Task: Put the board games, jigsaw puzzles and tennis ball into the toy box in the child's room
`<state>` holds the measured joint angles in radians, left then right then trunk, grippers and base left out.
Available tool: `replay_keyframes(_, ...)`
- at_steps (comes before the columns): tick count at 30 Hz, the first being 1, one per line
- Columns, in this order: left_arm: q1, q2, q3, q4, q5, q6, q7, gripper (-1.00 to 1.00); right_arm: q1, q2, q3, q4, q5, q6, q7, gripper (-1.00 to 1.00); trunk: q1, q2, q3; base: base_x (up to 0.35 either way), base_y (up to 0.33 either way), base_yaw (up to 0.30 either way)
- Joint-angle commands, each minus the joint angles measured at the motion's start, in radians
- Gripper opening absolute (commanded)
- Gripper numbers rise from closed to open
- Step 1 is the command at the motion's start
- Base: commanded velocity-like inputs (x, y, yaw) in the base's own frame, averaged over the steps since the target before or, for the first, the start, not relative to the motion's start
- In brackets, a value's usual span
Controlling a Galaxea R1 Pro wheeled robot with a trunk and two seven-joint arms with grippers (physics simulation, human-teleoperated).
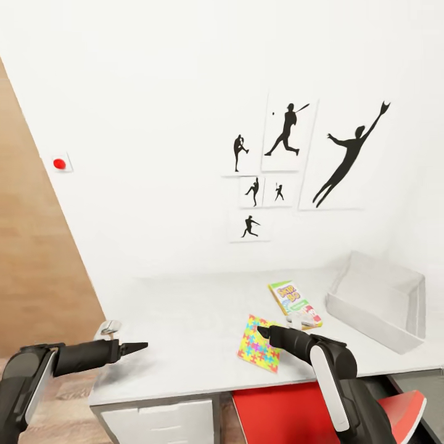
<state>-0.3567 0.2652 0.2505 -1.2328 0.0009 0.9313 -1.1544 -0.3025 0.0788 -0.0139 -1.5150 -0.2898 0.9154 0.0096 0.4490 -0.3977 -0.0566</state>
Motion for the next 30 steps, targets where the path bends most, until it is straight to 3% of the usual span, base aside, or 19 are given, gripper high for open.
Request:
replay_keyframes(1, -0.001, 0.0, 0.001, 0.0, 0.0, 0.009, -0.004, 1.0, -0.001, 0.001, -0.001, -0.001, -0.001, 0.005, 0.001, 1.0, 0.001, -0.002, -0.002, 0.144, 0.059, -0.265)
replay_keyframes(15, -0.001, 0.0, 0.001, -0.001, 0.0, 0.009, -0.004, 1.0, -0.001, 0.001, -0.001, -0.001, 0.0, 0.005, 0.001, 1.0, 0.001, -0.002, -0.007, 0.041, 0.021, -0.238)
replay_keyframes(30, -0.001, 0.0, 0.001, -0.001, 0.001, 0.009, -0.004, 1.0, -0.001, 0.001, -0.001, -0.001, 0.002, 0.005, 0.001, 1.0, 0.001, -0.002, -0.008, 0.074, 0.056, -0.034)
